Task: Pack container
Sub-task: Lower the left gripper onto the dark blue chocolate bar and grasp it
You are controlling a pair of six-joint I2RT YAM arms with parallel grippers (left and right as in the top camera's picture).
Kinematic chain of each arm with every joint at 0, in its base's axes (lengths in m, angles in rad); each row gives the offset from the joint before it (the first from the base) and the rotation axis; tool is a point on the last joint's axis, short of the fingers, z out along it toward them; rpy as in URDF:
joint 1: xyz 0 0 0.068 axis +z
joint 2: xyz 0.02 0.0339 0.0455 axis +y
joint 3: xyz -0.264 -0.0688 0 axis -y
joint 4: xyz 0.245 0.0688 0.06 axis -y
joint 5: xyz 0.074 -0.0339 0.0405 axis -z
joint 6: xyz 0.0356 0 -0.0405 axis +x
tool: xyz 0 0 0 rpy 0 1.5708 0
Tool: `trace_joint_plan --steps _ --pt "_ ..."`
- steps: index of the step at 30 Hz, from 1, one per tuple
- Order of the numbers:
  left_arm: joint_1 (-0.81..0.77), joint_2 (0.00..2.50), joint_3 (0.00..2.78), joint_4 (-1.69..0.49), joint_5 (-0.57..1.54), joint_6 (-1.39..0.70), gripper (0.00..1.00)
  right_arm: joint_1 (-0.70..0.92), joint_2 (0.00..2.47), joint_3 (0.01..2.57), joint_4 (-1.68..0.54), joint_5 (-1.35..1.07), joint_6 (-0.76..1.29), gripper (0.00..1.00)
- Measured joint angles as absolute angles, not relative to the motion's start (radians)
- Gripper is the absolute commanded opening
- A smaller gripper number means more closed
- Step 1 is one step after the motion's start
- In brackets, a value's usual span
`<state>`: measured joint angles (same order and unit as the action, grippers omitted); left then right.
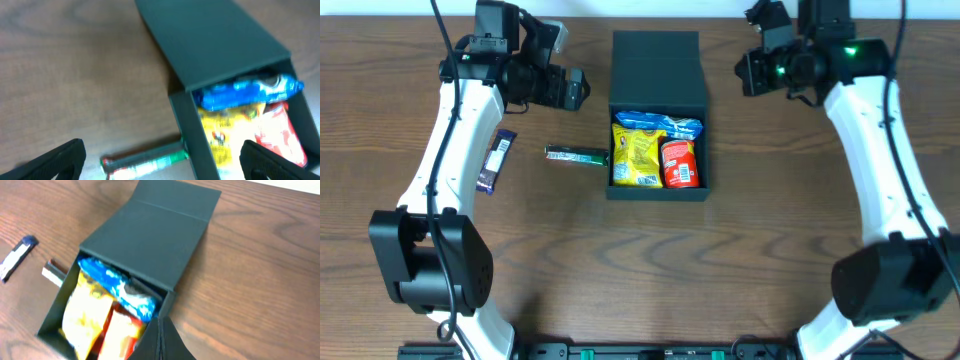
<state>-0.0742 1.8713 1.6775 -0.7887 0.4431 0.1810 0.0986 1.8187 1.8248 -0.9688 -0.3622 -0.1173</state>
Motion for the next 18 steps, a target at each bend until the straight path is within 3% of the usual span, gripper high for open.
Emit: trace_joint_plan --steps 7,18 --pt "-0.07 1.871 1.678 -1.021 0.216 0.211 0.96 0.081 1.795 1.826 -1.045 -0.362 -0.183 0.01" --pt "0.139 1.871 1.563 -0.992 0.134 0.305 0.95 0.08 1.795 1.826 -1.103 -0.354 -0.221 0.01"
